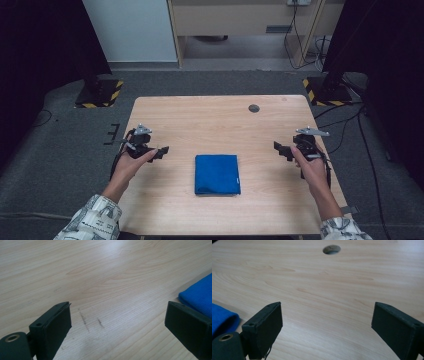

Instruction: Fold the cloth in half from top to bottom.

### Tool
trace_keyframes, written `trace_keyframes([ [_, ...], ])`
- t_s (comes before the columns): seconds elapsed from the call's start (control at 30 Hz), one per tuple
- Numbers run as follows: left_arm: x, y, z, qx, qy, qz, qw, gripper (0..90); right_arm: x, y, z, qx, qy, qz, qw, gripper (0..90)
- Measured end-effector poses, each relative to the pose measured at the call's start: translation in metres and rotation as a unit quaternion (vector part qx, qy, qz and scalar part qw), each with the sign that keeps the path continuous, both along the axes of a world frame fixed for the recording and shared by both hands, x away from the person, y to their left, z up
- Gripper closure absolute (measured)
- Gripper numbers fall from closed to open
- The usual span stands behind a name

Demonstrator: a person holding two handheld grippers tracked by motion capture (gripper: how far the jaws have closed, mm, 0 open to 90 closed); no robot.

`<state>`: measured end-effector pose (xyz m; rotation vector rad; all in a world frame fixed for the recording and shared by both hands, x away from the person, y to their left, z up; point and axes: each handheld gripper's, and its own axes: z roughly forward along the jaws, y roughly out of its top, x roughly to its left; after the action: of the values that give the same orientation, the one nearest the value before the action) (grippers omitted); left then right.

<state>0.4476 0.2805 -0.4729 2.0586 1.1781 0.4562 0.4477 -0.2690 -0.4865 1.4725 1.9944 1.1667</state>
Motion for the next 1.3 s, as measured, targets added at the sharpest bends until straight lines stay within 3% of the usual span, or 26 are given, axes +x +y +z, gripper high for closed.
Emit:
trace_keyframes([
  [0.2, 0.006, 0.005, -0.011, 0.008, 0.008, 0.006, 0.9999, 6.3, 0.001, -0.017, -0.018, -0.017, 0.026, -0.017, 0.9994, 10.4],
  [0.4, 0.015, 0.006, -0.027, 0.025, 0.02, 0.012, 0.9994, 6.3, 0.011, -0.031, -0.032, -0.016, 0.047, -0.042, 0.9979, 10.7],
  [0.6, 0.024, 0.014, -0.042, 0.018, 0.024, 0.033, 0.999, 6.3, 0.02, -0.041, -0.043, -0.013, 0.057, -0.069, 0.9959, 11.1],
  [0.87, 0.028, 0.017, -0.057, 0.021, 0.032, 0.063, 0.9972, 6.2, 0.026, -0.034, -0.049, -0.03, 0.061, -0.084, 0.9941, 9.0],
  [0.97, 0.027, 0.015, -0.061, 0.031, 0.022, 0.062, 0.9974, 5.1, 0.028, -0.029, -0.051, -0.041, 0.055, -0.089, 0.9936, 8.4],
  [1.1, 0.025, 0.013, -0.065, 0.03, 0.006, 0.065, 0.9974, 2.3, 0.03, -0.019, -0.053, -0.098, 0.051, -0.08, 0.9907, 5.7],
  [1.23, 0.025, 0.013, -0.065, 0.03, 0.005, 0.066, 0.9974, 1.9, 0.029, -0.014, -0.054, -0.099, 0.053, -0.073, 0.9909, 3.6],
  [1.3, 0.025, 0.013, -0.065, 0.03, 0.005, 0.066, 0.9973, 1.9, 0.029, -0.012, -0.054, -0.098, 0.056, -0.086, 0.9899, 2.7],
])
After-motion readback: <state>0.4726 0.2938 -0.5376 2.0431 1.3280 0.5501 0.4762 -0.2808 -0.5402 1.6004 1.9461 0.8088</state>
